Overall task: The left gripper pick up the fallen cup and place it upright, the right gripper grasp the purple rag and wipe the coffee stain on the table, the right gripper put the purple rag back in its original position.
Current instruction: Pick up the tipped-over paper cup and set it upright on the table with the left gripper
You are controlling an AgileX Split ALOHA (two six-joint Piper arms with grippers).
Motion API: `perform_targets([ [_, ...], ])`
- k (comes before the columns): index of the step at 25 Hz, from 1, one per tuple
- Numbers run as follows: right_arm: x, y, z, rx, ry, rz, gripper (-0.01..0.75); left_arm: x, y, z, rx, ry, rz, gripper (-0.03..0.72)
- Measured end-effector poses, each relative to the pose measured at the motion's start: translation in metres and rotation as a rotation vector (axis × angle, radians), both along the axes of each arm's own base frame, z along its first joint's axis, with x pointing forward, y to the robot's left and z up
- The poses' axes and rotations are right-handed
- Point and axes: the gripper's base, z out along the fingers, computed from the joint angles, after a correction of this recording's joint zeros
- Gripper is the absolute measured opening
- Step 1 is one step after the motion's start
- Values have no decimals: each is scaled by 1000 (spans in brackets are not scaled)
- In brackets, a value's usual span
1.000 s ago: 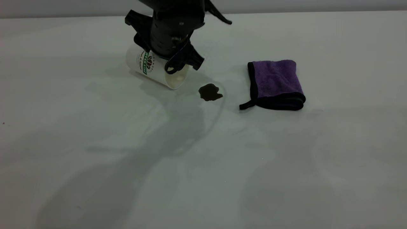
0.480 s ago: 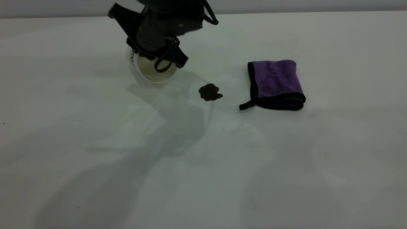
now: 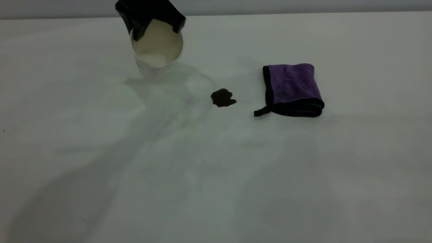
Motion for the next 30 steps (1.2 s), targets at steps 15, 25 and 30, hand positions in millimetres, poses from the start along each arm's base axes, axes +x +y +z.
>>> perform_targets([
  [15, 0, 0, 0, 0, 0, 0, 361, 30, 65, -30, -294, 268, 94, 9],
  [25, 0, 0, 0, 0, 0, 0, 361, 31, 65, -30, -299, 256, 93, 40],
  [30, 0, 0, 0, 0, 0, 0, 361, 31, 65, -30, -296, 259, 93, 109],
])
